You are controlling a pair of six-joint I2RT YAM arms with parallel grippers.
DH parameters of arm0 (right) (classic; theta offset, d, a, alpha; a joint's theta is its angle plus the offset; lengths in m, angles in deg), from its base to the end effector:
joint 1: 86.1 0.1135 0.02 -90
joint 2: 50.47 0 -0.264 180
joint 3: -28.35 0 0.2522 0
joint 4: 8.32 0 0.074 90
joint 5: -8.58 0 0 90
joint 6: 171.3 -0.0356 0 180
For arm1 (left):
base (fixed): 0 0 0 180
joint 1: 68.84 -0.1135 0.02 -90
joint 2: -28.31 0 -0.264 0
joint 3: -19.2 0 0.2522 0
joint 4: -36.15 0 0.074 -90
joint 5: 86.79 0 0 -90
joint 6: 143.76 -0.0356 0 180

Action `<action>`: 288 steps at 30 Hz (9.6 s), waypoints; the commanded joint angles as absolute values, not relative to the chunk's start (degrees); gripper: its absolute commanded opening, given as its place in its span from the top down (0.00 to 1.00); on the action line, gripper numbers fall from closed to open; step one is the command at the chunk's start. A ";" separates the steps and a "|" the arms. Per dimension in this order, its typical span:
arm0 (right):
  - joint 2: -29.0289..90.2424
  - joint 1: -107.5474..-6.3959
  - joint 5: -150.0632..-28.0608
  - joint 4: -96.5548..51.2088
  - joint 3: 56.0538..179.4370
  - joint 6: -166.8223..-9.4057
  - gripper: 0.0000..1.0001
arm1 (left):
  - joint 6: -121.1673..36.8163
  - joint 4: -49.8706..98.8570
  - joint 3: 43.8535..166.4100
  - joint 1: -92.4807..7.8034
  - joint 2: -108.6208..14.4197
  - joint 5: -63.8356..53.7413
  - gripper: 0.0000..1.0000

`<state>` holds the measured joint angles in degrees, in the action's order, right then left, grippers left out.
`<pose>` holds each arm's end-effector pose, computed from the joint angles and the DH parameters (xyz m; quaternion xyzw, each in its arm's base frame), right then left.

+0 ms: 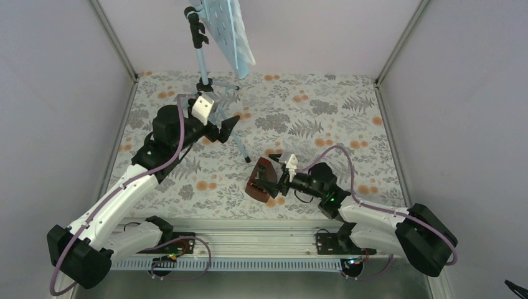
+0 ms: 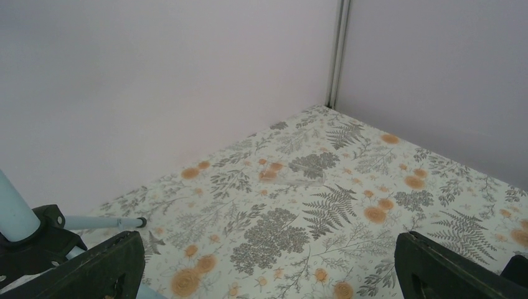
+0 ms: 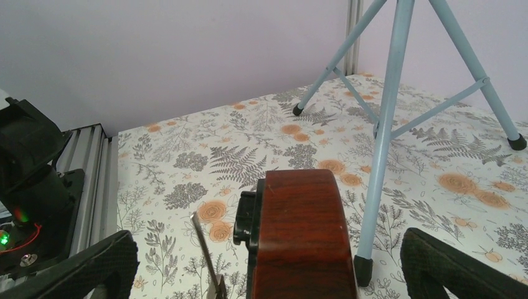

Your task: Pack up the instrument practice props

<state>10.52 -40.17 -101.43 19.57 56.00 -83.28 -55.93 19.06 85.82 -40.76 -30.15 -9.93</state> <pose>0.1371 0.1591 0.1956 -0.3810 0.6320 0.3864 0.5532 0.2070 -0.1196 0.3574 0.2688 0.7095 -0.2295 0.6097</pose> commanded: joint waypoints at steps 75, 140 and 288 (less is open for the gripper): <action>12.60 -40.37 -83.96 22.86 54.83 -86.86 0.26 | -55.95 19.23 86.31 -40.84 -29.52 -11.04 0.00; 20.28 -49.17 -106.99 23.61 60.36 -83.58 0.00 | -52.44 18.25 87.51 -35.47 -35.59 -19.96 0.02; 28.21 -53.30 -104.89 12.11 69.14 -86.63 0.31 | -51.23 15.27 91.41 -29.73 -53.96 -34.05 0.75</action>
<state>27.61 -52.47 -107.03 12.40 67.78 -85.86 -50.36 16.17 90.28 -30.10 -53.36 -33.47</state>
